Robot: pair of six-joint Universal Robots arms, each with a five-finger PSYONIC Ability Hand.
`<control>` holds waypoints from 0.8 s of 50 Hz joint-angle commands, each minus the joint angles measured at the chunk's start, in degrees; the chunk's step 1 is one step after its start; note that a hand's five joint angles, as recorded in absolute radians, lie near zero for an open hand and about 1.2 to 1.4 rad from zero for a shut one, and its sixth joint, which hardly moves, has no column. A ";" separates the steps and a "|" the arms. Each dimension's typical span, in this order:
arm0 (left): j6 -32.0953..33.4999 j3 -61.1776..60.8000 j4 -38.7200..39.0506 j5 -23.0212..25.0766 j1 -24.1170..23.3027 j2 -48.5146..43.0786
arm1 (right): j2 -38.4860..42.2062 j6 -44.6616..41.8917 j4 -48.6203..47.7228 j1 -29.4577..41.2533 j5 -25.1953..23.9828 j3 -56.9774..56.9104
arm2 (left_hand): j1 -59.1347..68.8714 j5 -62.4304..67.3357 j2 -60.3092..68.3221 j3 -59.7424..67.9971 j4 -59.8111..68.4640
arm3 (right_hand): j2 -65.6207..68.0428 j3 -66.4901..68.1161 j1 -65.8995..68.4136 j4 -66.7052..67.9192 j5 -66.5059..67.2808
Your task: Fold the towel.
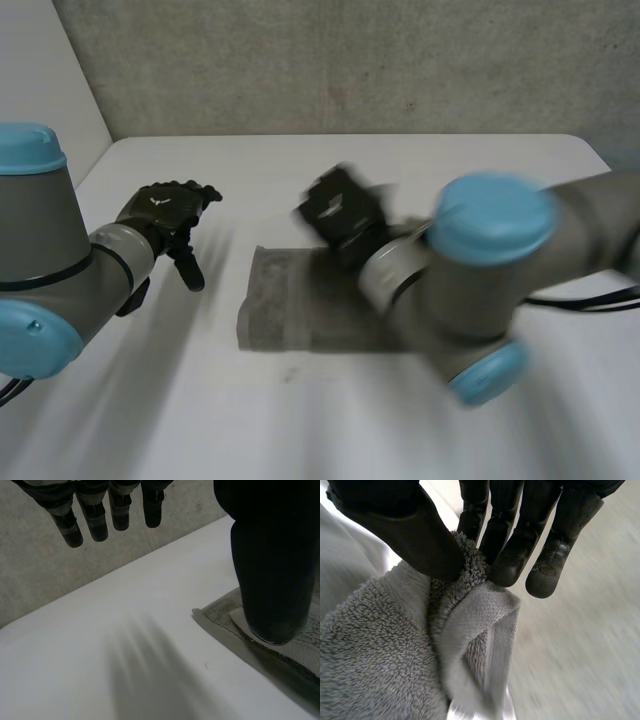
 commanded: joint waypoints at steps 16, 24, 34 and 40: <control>-0.94 -2.05 2.34 0.00 -0.81 -0.06 | -1.38 12.21 2.90 6.23 3.74 3.21 | 0.11 -1.85 0.51 0.42 0.51 | -65.50 -66.11 -65.55 -66.76 -66.84; -1.12 -1.52 2.52 0.00 -1.69 0.64 | -11.40 28.30 3.86 -2.30 3.12 11.39 | 0.16 -1.81 0.55 0.47 0.55 | -65.50 -66.11 -65.55 -66.76 -66.84; -1.03 -1.09 5.41 -0.35 -7.57 -0.93 | -13.07 24.79 5.63 -15.91 -1.62 26.49 | 0.16 -1.81 0.55 0.47 0.55 | -65.50 -66.11 -65.55 -66.76 -66.84; -1.03 -0.03 6.12 -0.79 -9.16 -2.44 | -10.52 20.91 0.44 -18.20 -1.63 31.08 | 0.33 -1.64 0.72 0.63 0.72 | -59.36 -59.97 -59.41 -60.63 -60.70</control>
